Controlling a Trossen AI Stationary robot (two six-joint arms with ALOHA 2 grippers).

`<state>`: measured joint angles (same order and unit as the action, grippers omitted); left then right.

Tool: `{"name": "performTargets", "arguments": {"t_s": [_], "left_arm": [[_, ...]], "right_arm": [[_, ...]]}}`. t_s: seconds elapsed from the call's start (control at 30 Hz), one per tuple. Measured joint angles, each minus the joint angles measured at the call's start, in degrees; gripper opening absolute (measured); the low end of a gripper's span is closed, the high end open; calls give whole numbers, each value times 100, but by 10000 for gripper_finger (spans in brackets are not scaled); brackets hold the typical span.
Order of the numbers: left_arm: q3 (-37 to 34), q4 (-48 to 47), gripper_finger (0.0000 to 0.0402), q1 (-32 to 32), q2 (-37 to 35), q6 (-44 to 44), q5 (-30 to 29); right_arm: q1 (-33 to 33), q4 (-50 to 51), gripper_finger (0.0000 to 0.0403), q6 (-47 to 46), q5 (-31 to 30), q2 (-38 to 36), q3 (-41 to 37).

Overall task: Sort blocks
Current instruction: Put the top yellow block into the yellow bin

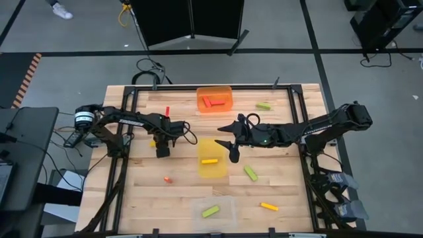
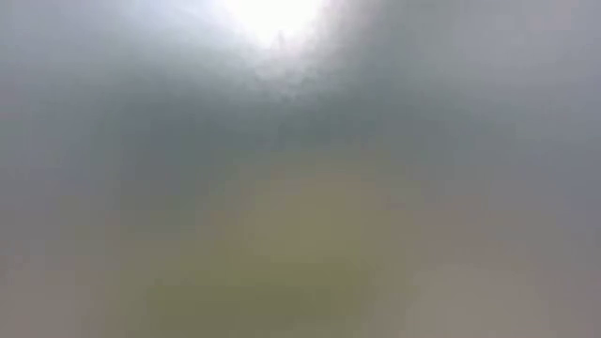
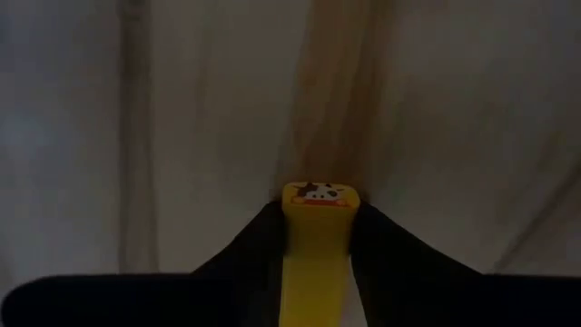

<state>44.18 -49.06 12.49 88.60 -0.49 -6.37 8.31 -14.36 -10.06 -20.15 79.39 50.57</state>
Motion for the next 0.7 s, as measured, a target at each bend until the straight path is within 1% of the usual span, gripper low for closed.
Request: {"name": "performTargets", "arguments": {"t_s": [0.07,0.1,0.23,0.37,0.53,0.7], "left_arm": [[161,33,103,-22,-212,-33,-264],[296,124,103,-28,-355,-53,-295],[638,323,103,-203,-734,-164,-203],[959,1279,103,-578,-903,-294,-119],[996,3020,103,-1246,-830,-405,367],[1005,4502,103,-1804,-345,-576,375]], "right_arm": [[44,-14,249,89,0,-36,0],[56,-4,249,130,0,-99,0],[198,100,249,363,-101,-390,4],[399,441,249,508,-523,-750,4],[640,1162,249,436,-1201,-1243,4],[758,2055,249,-10,-1914,-1512,7]]}}
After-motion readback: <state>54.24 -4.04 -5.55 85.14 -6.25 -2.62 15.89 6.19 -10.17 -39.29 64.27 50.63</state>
